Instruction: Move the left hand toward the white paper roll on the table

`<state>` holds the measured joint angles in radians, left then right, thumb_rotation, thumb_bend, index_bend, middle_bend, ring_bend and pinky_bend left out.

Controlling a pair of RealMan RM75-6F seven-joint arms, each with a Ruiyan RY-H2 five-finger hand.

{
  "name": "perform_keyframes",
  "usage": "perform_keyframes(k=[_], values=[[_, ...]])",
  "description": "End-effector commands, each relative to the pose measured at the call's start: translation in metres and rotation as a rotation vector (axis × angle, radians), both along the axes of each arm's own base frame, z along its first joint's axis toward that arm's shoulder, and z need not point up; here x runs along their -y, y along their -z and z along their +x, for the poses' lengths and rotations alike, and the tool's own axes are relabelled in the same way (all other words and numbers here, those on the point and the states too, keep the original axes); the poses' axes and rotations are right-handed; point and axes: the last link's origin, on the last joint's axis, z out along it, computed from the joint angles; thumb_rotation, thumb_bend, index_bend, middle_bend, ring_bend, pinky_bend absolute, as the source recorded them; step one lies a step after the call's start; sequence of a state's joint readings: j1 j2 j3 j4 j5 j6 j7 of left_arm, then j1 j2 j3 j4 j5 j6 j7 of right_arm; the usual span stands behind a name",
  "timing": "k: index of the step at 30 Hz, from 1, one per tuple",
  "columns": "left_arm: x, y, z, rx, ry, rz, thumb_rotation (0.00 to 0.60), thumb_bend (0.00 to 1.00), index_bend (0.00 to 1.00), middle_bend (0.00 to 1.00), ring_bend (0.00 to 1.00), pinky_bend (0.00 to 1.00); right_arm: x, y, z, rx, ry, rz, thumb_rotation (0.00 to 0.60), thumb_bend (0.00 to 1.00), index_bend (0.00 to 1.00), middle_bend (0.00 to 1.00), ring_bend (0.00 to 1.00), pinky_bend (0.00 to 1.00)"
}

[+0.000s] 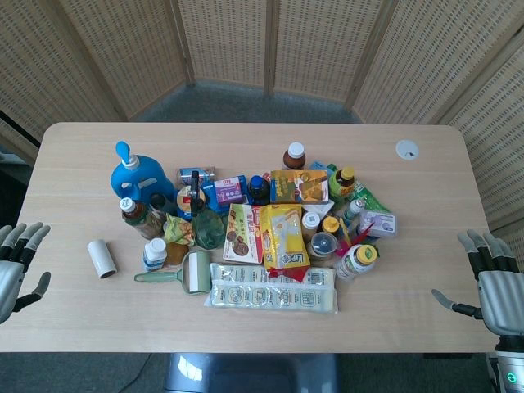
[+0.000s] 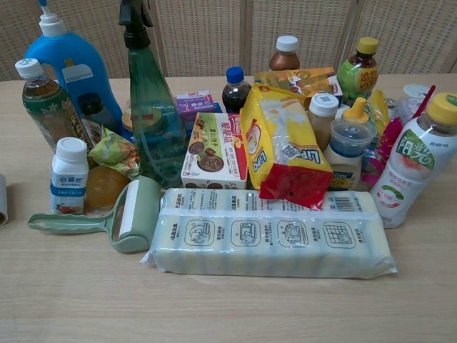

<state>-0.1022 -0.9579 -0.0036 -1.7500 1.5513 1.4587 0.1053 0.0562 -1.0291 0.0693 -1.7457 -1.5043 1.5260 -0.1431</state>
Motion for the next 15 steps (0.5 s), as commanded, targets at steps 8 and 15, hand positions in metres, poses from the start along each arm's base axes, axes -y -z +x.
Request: perform_keyframes(k=[8, 15], values=[[-0.005, 0.007, -0.005, -0.002, -0.007, -0.052, 0.554, 0.49, 0.00, 0.00, 0.00, 0.00, -0.002, 0.002, 0.000, 0.000, 0.007, 0.007, 0.391, 0.15, 0.00, 0.04, 0.00, 0.00], [-0.013, 0.012, -0.024, -0.102, -0.029, -0.159, 0.549, 0.49, 0.00, 0.00, 0.00, 0.00, -0.006, 0.000, -0.001, -0.004, 0.019, -0.003, 0.390, 0.15, 0.00, 0.04, 0.00, 0.00]])
